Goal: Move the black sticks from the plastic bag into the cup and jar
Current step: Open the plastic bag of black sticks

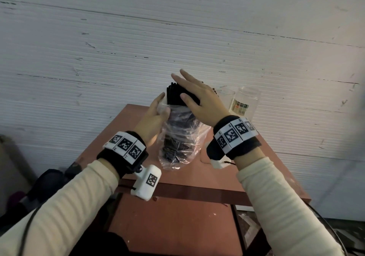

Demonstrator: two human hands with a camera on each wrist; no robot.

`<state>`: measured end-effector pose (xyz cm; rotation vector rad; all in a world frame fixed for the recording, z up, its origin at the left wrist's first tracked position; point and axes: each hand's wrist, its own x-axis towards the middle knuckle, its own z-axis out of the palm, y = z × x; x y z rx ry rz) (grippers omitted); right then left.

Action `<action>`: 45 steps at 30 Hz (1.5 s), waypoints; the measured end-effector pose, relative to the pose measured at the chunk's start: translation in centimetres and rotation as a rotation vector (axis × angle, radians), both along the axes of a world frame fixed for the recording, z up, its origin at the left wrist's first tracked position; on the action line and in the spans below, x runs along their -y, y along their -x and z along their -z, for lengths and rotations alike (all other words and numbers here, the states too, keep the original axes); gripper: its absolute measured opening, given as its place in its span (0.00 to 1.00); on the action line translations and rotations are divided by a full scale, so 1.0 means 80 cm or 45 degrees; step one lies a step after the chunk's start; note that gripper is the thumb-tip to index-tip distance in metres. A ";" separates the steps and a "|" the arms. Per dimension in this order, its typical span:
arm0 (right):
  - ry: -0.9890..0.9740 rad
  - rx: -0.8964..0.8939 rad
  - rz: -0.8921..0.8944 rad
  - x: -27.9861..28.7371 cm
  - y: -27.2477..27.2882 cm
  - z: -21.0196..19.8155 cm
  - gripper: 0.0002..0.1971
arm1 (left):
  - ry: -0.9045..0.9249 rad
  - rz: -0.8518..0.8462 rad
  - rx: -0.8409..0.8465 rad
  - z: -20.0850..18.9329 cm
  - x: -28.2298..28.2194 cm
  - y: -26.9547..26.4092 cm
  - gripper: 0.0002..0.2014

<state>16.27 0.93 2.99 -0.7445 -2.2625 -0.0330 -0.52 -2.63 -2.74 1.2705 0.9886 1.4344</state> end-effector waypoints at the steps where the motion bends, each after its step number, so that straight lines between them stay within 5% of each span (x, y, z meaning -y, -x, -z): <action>1: -0.030 0.035 0.009 -0.001 0.001 0.001 0.24 | -0.030 -0.047 -0.032 0.002 -0.001 -0.002 0.26; 5: -0.075 0.141 0.071 -0.004 0.000 -0.004 0.23 | -0.090 -0.132 -0.133 0.000 -0.006 -0.002 0.27; 12: -0.089 0.036 0.018 -0.003 0.014 -0.009 0.25 | -0.090 -0.231 0.072 -0.038 0.004 0.006 0.23; 20: 0.284 -0.152 -0.158 -0.014 0.063 0.008 0.33 | -0.144 -0.310 0.059 -0.085 -0.012 0.059 0.20; 25: 0.624 -0.108 -0.216 -0.021 0.071 0.021 0.36 | -0.127 -0.285 -0.311 -0.081 -0.038 0.085 0.25; 34: 0.886 -0.318 -0.040 -0.028 0.055 0.033 0.31 | -0.095 -0.205 -0.619 -0.054 -0.072 0.055 0.25; 38: 0.950 -0.264 -0.061 -0.039 0.050 0.045 0.23 | -0.079 -0.267 -0.888 -0.041 -0.080 0.044 0.25; 41: 0.996 -0.311 0.009 -0.050 0.032 0.049 0.30 | -0.081 -0.371 -1.127 -0.027 -0.082 0.048 0.25; 45: 0.939 -0.448 0.223 -0.077 -0.001 0.052 0.29 | -0.054 -0.319 -1.173 -0.017 -0.083 0.055 0.26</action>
